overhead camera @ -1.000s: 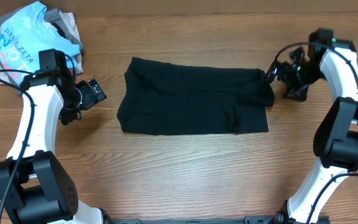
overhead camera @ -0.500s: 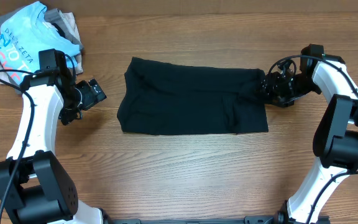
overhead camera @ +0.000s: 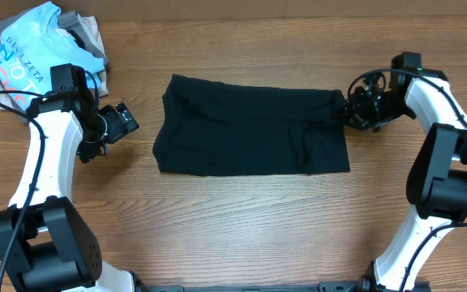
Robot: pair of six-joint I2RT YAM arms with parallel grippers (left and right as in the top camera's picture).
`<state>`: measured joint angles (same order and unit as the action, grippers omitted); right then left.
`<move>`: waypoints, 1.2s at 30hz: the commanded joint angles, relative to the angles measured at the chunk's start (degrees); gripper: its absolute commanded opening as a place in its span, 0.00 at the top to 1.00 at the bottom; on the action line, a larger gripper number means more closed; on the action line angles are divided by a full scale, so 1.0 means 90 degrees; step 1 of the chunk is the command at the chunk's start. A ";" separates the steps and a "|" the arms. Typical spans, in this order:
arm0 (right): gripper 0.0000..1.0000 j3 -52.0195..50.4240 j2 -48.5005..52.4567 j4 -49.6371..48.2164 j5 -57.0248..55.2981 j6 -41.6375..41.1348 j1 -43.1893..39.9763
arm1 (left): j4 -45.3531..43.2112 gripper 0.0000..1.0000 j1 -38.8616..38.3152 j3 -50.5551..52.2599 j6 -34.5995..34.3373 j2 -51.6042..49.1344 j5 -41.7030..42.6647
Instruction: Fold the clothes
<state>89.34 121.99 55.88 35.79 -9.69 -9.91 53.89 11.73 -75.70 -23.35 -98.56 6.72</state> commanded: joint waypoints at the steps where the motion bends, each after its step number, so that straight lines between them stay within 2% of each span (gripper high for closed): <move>1: 0.88 0.0163 -0.0197 -0.0279 0.0216 -0.0437 0.0304 | -0.0027 0.00 0.0017 -0.0061 0.0165 0.0090 0.0044; 3: 0.91 0.0163 -0.0197 -0.0561 0.0204 -0.0714 0.0517 | -0.0024 0.00 0.0017 -0.0061 0.0165 0.0090 0.0044; 8: 0.90 0.0163 -0.0197 -0.1195 0.0134 -0.1212 0.1025 | -0.0019 0.00 0.0017 -0.0061 0.0168 0.0090 0.0044; 9: 0.85 0.0163 -0.0197 -0.1309 0.0087 -0.1314 0.1117 | -0.0019 0.00 0.0017 -0.0061 0.0168 0.0090 0.0044; 10: 0.72 0.0163 -0.0197 -0.1455 0.0032 -0.1384 0.1214 | -0.0019 0.00 0.0017 -0.0061 0.0168 0.0090 0.0044; 11: 0.54 0.0163 -0.0197 -0.1559 -0.0051 -0.1440 0.1290 | -0.0019 0.00 0.0017 -0.0061 0.0168 0.0090 0.0044; 13: 0.35 0.0163 -0.0197 -0.1732 -0.0197 -0.1455 0.1406 | -0.0019 0.00 0.0017 -0.0061 0.0168 0.0090 0.0044; 14: 0.22 0.0163 -0.0197 -0.1809 -0.0257 -0.1455 0.1457 | -0.0019 0.00 0.0017 -0.0061 0.0168 0.0090 0.0044; 15: 0.18 0.0163 -0.0197 -0.1877 -0.0299 -0.1450 0.1498 | -0.0019 0.00 0.0017 -0.0061 0.0168 0.0090 0.0044; 19: 0.19 0.0194 -0.0202 -0.2106 -0.0299 -0.1452 0.1547 | -0.0019 0.00 0.0017 -0.0061 0.0168 0.0090 0.0044; 22: 0.21 0.0508 -0.0240 -0.1824 -0.0114 -0.1430 0.1406 | -0.0019 0.00 0.0017 -0.0061 0.0168 0.0090 0.0044; 25: 0.21 0.1018 -0.0386 -0.1161 0.0046 -0.1224 0.1149 | -0.0017 0.00 0.0017 -0.0061 0.0168 0.0090 0.0044; 30: 0.18 0.1615 -0.0651 0.0265 -0.0097 -0.0299 0.0780 | -0.0019 0.00 0.0017 -0.0061 0.0168 0.0090 0.0044; 31: 0.20 0.1617 -0.0656 0.0488 -0.0233 -0.0236 0.0746 | -0.0019 0.00 0.0017 -0.0061 0.0168 0.0090 0.0044; 36: 0.53 0.1175 -0.0619 0.0755 -0.1030 -0.0223 0.0801 | -0.0027 0.00 0.0017 -0.0061 0.0165 0.0090 0.0046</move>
<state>102.04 117.14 62.94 30.70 -13.37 -3.97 53.80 11.73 -75.70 -23.35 -98.56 6.72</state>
